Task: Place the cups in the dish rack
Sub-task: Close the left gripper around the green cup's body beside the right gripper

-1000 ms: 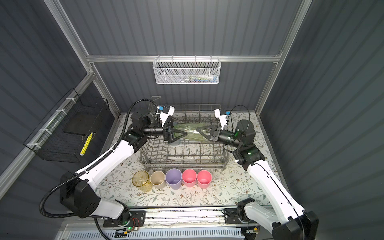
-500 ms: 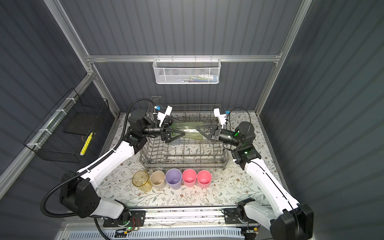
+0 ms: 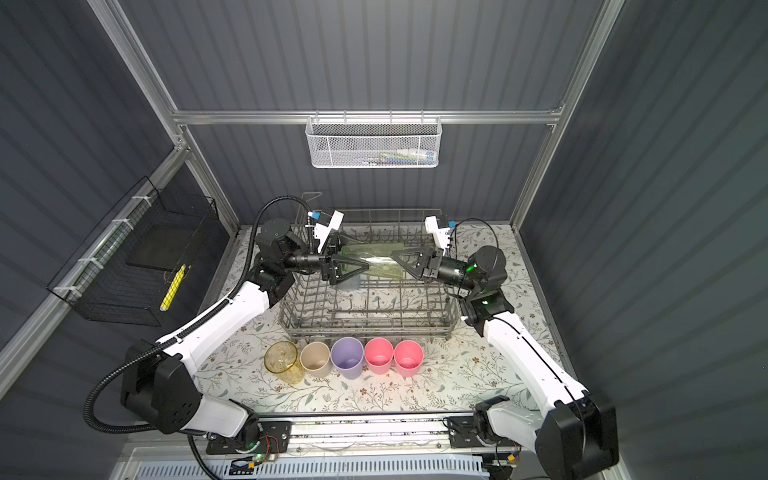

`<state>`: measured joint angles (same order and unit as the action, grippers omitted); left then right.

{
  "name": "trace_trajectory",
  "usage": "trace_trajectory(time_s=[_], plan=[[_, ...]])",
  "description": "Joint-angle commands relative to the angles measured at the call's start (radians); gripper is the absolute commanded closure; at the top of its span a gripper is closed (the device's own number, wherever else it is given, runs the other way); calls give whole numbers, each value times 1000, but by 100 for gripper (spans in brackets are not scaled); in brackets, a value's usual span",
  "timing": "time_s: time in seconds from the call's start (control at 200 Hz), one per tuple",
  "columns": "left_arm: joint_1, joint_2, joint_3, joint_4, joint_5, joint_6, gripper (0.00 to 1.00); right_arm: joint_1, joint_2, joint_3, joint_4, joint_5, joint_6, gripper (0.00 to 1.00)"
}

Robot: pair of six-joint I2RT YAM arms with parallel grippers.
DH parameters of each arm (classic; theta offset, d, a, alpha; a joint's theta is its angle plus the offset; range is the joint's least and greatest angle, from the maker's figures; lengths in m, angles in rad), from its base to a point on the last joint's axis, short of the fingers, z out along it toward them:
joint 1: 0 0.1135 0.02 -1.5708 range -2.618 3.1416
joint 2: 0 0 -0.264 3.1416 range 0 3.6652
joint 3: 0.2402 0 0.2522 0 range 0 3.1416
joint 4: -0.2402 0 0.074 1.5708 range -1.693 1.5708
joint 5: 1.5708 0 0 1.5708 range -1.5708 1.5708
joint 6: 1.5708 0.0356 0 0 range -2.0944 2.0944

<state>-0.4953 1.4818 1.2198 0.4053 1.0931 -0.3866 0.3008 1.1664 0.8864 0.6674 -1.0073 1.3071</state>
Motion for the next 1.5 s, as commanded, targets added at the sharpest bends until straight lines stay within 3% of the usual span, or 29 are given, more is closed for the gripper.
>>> trace_trajectory(time_s=[0.0,0.43,0.715,1.106,1.276,1.496], plan=[[-6,5,-3,22,54,-5,12,-7,8,-7,89,13,22,100],[4,12,-6,33,65,-9,11,-9,14,-18,147,-5,49,100],[9,20,-6,70,95,-35,21,-9,42,-32,210,-20,90,100],[11,26,-4,90,109,-52,41,-9,56,-31,214,-21,95,100],[11,19,-8,89,114,-52,61,-10,61,-32,206,-15,93,100],[18,-1,-21,86,108,-44,76,-20,55,-29,184,-15,83,86]])
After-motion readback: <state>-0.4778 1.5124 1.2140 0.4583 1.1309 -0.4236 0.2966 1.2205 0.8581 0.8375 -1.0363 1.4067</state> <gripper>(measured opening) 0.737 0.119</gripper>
